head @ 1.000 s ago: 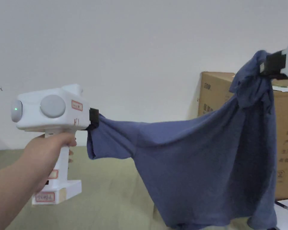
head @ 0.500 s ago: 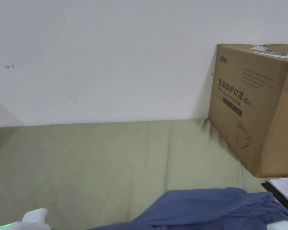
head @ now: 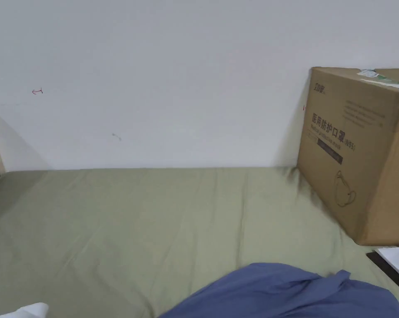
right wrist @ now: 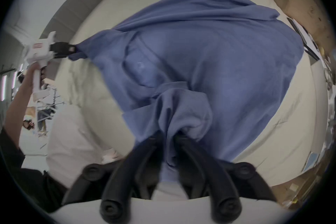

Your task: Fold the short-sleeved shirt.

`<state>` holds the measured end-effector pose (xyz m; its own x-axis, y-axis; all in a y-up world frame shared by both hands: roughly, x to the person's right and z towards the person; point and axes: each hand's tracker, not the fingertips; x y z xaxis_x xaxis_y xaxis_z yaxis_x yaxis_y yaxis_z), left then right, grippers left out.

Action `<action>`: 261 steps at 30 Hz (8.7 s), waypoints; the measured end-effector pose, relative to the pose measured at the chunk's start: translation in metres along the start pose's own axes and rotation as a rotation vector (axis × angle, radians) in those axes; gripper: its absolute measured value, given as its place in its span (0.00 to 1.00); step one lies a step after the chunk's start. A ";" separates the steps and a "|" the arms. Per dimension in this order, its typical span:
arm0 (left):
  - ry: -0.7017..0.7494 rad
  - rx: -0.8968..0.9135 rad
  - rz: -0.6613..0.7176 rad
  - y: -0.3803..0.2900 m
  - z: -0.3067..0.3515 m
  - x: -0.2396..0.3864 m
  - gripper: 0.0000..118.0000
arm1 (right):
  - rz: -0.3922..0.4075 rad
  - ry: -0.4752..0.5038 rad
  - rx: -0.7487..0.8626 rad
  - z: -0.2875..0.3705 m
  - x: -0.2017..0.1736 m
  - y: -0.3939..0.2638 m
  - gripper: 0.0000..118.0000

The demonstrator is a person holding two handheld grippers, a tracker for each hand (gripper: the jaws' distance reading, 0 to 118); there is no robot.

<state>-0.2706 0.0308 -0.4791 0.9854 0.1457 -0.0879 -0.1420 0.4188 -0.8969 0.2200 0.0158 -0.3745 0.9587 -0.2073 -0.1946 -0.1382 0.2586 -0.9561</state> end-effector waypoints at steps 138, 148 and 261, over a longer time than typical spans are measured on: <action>-0.438 0.939 -0.076 0.290 0.233 0.087 0.06 | 0.036 -0.237 1.003 0.248 -0.052 0.382 0.06; -0.542 0.343 -0.201 0.118 0.033 0.087 0.06 | -0.072 -0.115 0.579 0.040 0.013 0.234 0.06; -0.046 0.047 -0.195 0.124 -0.062 0.019 0.00 | -0.394 -0.135 0.123 -0.088 0.146 0.229 0.50</action>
<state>-0.2640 0.0300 -0.6188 0.9895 0.0981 0.1064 0.0459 0.4845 -0.8736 0.3068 -0.0382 -0.6409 0.9573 -0.1898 0.2180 0.2675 0.2966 -0.9168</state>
